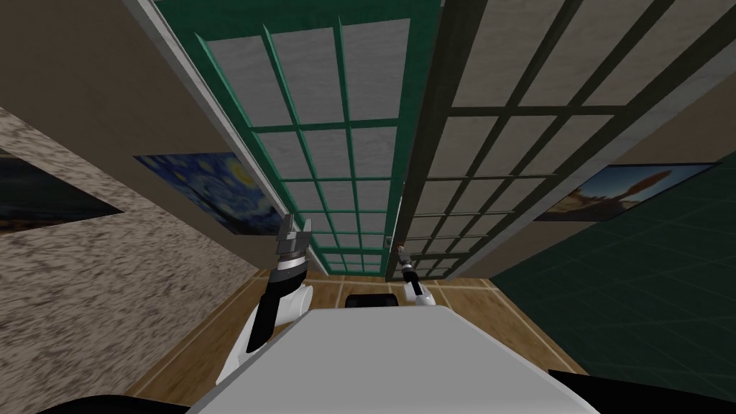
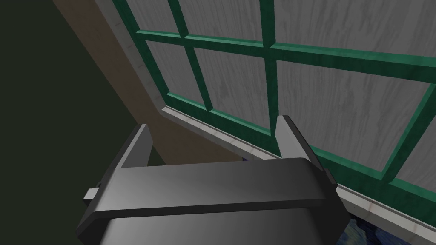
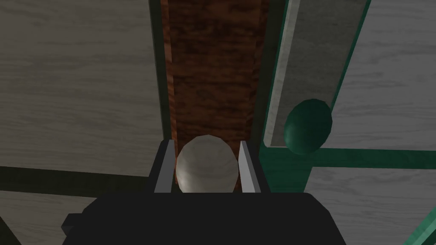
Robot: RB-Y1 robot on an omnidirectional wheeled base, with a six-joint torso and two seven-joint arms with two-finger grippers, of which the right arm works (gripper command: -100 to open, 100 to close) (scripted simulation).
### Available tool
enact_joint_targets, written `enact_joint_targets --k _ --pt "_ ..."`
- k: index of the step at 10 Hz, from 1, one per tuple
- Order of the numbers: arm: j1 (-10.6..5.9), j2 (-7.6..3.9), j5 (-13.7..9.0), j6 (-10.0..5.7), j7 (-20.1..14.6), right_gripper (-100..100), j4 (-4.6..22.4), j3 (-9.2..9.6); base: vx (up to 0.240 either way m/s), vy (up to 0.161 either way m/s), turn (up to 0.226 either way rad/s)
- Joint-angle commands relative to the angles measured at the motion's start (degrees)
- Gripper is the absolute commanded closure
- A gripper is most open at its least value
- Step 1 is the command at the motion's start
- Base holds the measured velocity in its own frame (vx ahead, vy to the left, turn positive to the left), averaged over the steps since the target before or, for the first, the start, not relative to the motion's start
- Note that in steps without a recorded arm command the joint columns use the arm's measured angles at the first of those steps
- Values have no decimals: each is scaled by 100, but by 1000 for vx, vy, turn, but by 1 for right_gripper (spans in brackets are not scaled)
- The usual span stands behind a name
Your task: Pull the door open
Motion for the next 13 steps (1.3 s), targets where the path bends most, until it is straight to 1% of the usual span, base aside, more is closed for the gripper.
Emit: enact_joint_targets --k 1,3,5,6,7,8,9,10,11,13 --pt "173 -47 -35 48 -97 100 93 -18 -114 31 -11" --pt "173 -47 -35 48 -97 100 93 -18 -87 19 -27" --pt "270 -80 -60 60 -161 100 132 -28 -65 17 -9" --pt "270 -80 -60 60 -161 100 132 -28 -56 16 -26" --pt "270 -80 -60 60 -161 100 26 -28 -31 10 -1" --pt "270 -80 -60 60 -161 100 132 -28 0 0 0" --pt "402 -140 -125 75 -343 100 181 -30 -72 51 30" --pt "402 -140 -125 75 -343 100 -150 -30 -100 59 -13" --pt "402 -140 -125 75 -343 100 -118 -30 -53 18 -18" --pt "402 -140 -125 75 -343 100 181 -30 -4 -8 2"
